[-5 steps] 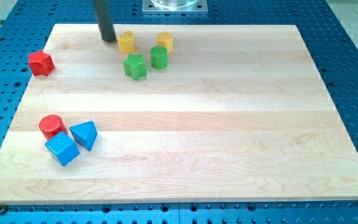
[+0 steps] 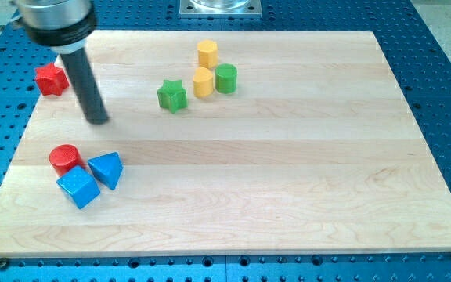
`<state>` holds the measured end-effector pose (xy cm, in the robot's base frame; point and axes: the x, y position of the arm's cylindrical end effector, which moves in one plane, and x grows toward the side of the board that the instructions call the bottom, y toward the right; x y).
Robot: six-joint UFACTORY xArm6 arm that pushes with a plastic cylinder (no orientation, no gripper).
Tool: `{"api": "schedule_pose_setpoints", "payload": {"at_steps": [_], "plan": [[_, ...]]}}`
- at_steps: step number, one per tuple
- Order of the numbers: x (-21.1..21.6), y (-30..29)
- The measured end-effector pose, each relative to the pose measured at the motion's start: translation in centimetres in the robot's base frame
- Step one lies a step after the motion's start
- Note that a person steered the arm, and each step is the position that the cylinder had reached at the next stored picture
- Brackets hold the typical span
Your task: Push the red star towards the top left corner of the board
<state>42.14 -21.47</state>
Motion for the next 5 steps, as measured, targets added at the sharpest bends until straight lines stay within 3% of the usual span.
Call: {"api": "schedule_pose_setpoints", "payload": {"at_steps": [1, 2, 4, 5], "plan": [[0.1, -8.5], [-0.7, -8.9], [-11.4, -6.8], [-11.9, -4.8]]}}
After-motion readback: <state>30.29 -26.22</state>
